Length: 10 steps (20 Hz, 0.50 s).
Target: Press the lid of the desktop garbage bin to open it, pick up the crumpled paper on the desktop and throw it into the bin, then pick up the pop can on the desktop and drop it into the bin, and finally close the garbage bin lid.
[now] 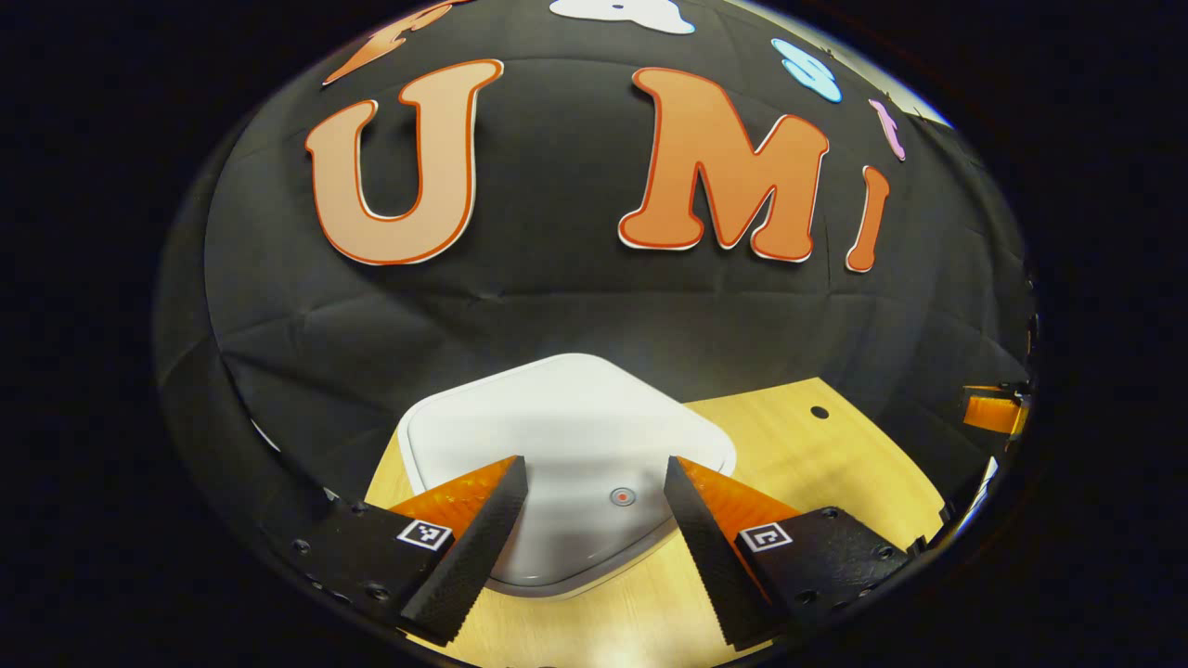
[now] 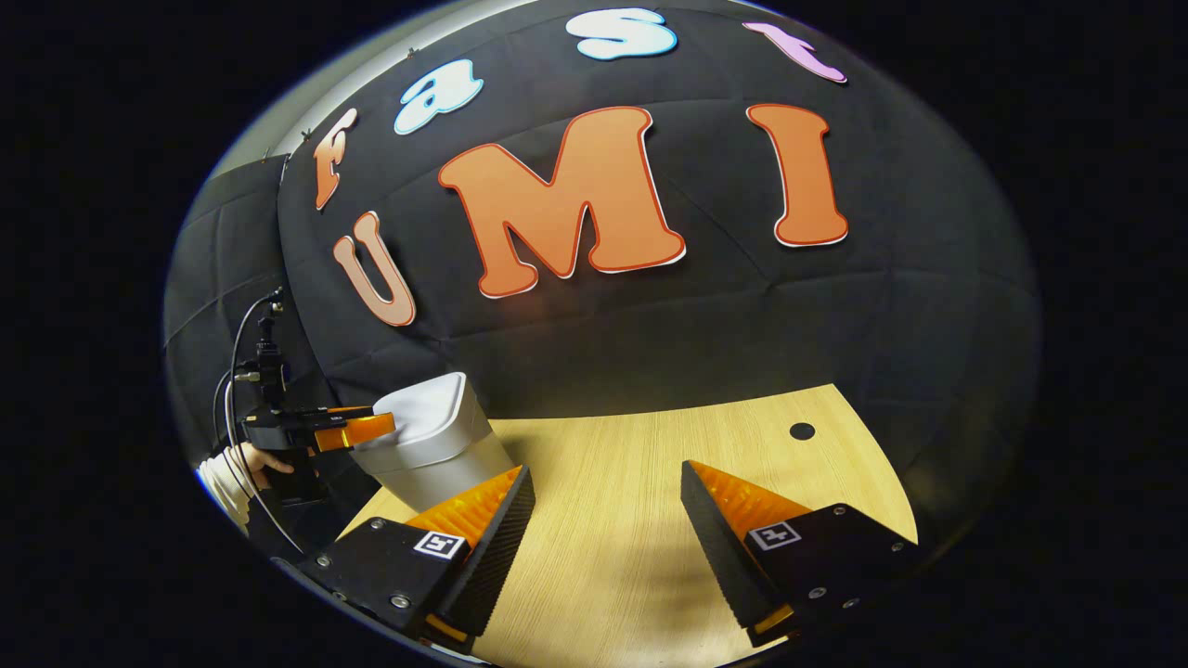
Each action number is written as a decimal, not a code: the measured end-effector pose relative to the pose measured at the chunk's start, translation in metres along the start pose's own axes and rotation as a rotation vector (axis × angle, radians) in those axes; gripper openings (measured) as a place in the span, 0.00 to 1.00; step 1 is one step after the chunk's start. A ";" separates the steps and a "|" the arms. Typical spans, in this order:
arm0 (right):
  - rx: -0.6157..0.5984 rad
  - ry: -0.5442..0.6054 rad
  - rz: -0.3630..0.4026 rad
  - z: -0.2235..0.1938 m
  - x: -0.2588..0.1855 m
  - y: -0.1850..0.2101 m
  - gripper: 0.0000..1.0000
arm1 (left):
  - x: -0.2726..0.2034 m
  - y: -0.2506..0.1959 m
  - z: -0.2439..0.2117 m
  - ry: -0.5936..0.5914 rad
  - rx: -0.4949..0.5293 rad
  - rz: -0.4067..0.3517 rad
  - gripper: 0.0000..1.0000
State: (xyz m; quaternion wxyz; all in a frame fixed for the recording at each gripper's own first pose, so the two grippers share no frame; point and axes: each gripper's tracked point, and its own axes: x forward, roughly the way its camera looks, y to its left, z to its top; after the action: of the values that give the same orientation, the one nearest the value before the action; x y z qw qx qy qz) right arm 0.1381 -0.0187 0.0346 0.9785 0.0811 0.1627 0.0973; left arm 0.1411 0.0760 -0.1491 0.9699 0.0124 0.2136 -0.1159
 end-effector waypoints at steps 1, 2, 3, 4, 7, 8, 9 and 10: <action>-0.001 -0.001 -0.003 0.000 0.000 0.000 0.95 | -0.002 -0.010 0.002 -0.013 -0.001 -0.011 0.96; -0.002 -0.005 -0.005 0.001 0.000 -0.001 0.95 | -0.003 -0.024 0.000 -0.019 0.002 -0.025 0.96; -0.002 -0.008 -0.006 0.001 -0.001 -0.001 0.95 | -0.004 -0.032 0.003 -0.028 0.005 -0.038 0.96; -0.003 -0.012 -0.008 0.002 -0.001 -0.001 0.95 | -0.005 -0.038 0.007 -0.037 0.009 -0.048 0.96; -0.012 -0.021 -0.008 0.002 -0.001 0.000 0.95 | -0.013 -0.059 0.015 -0.065 0.020 -0.085 0.96; -0.019 -0.026 -0.008 0.002 -0.002 0.000 0.95 | -0.014 -0.067 0.017 -0.077 0.023 -0.098 0.96; -0.024 -0.039 0.000 0.003 -0.003 0.002 0.95 | -0.018 -0.074 0.021 -0.090 0.024 -0.111 0.96; -0.029 -0.053 0.007 0.004 -0.006 0.004 0.95 | -0.020 -0.083 0.023 -0.101 0.027 -0.127 0.96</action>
State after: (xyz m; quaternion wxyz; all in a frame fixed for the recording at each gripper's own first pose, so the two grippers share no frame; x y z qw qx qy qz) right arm 0.1331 -0.0162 0.0410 0.9832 0.0698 0.1351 0.1010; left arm 0.1134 -0.0023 -0.1175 0.9699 0.0059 0.1634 -0.1803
